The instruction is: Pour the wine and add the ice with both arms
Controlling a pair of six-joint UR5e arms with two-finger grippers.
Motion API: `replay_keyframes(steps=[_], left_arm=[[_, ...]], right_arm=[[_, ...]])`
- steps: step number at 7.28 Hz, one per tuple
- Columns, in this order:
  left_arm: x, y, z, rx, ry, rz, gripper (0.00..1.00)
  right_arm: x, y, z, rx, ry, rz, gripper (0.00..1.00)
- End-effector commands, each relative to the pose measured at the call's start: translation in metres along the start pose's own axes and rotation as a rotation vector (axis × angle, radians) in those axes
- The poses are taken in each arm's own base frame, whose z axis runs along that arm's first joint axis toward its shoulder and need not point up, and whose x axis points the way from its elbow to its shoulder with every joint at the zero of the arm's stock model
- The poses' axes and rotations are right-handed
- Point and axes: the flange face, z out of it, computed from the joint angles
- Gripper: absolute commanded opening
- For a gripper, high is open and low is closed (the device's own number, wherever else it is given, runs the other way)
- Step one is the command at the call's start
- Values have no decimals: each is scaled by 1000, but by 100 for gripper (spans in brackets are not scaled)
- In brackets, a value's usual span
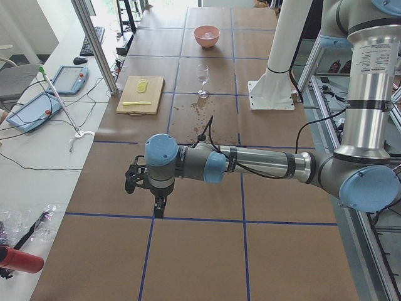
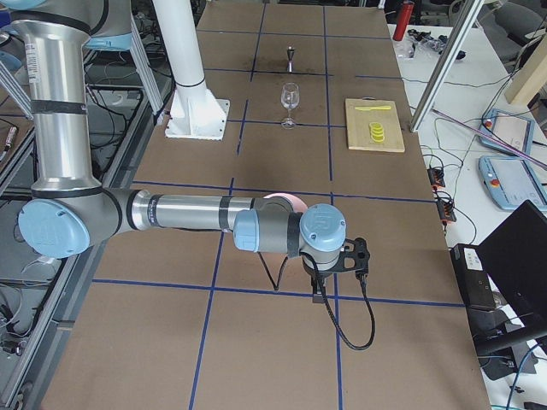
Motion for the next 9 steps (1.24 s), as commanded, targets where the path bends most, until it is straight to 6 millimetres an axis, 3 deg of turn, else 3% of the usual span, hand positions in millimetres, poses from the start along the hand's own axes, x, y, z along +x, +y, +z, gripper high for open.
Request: replay_keyframes(steps=[1, 2, 3, 4, 5, 6, 8, 9], left_arm=[[3, -2, -2, 18, 2, 19, 100], [13, -6, -8, 50, 6, 54, 100], [51, -23, -42, 128, 15, 131, 100], [98, -26, -78, 200, 27, 184, 100], [165, -17, -96, 238, 61, 208, 100], [235, -5, -102, 254, 101, 191, 100], [318, 32, -93, 243, 159, 136, 100], [346, 61, -76, 274, 171, 99, 100]], right_arm=[[-1, 0, -1, 3, 0, -3, 100], [-1, -2, -1, 4, 0, -5, 100], [-3, -3, -2, 7, -2, -8, 100], [-4, -3, -2, 7, -2, -10, 100], [-5, -3, -3, 9, -3, -11, 100], [-6, -3, -3, 7, -3, -12, 100], [-6, -3, -2, 6, -5, -15, 100], [-9, -4, -4, 11, -5, -19, 100]])
